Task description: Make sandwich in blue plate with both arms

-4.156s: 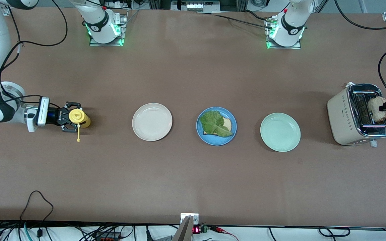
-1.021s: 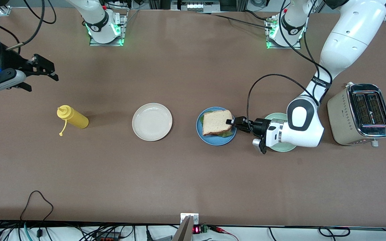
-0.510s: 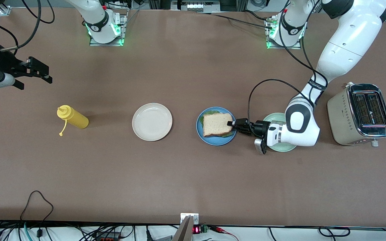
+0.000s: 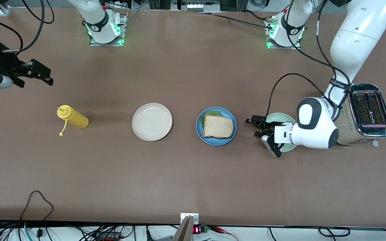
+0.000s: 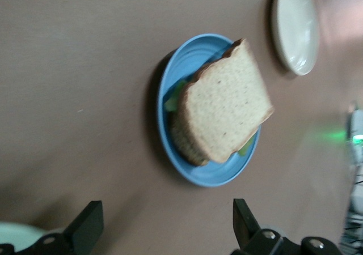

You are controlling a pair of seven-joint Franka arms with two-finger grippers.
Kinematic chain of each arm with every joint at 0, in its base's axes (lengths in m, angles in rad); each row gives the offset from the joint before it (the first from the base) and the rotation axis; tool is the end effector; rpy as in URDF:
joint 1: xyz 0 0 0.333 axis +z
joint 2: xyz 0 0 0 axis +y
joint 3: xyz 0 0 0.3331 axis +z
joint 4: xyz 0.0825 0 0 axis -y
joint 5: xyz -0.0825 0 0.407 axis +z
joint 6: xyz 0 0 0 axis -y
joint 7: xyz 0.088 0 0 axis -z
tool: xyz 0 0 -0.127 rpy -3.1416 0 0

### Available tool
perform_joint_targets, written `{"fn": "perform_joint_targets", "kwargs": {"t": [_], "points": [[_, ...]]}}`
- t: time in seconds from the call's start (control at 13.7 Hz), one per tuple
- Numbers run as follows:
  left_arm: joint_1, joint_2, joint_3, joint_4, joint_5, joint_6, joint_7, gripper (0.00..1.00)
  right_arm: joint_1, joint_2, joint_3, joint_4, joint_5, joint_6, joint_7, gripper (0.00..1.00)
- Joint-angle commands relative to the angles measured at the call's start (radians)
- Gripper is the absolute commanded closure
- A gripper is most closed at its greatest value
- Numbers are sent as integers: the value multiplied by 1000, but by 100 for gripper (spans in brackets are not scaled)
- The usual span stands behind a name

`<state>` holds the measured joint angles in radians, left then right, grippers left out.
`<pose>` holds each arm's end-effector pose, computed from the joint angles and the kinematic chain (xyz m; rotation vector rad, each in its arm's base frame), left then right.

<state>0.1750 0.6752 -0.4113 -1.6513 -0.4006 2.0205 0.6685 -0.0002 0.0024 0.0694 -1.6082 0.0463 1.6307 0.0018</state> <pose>0.6639 -0.1633 0.2190 2.3757 -0.7698 -0.1683 0.5820 0.0459 0.6071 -3.0927 -0.1007 -0.0285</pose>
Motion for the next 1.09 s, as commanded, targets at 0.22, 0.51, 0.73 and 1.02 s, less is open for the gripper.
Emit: {"fn": "perform_joint_targets", "kwargs": {"t": [0.22, 0.51, 0.73, 1.02], "points": [[-8, -173, 9, -18, 470, -126, -182, 0, 23, -12, -45, 7, -19, -22, 7, 0], [-5, -268, 5, -7, 693, -287, -344, 0, 26, -16, -37, 13, -63, -20, 6, 0], [-3, -315, 0, 129, 695, -522, -372, 0, 19, -19, -51, 14, -57, -20, 4, 0], [0, -316, -4, 425, 652, -848, -365, 0, 9, -9, -54, 50, -56, -9, -23, 0]]}}
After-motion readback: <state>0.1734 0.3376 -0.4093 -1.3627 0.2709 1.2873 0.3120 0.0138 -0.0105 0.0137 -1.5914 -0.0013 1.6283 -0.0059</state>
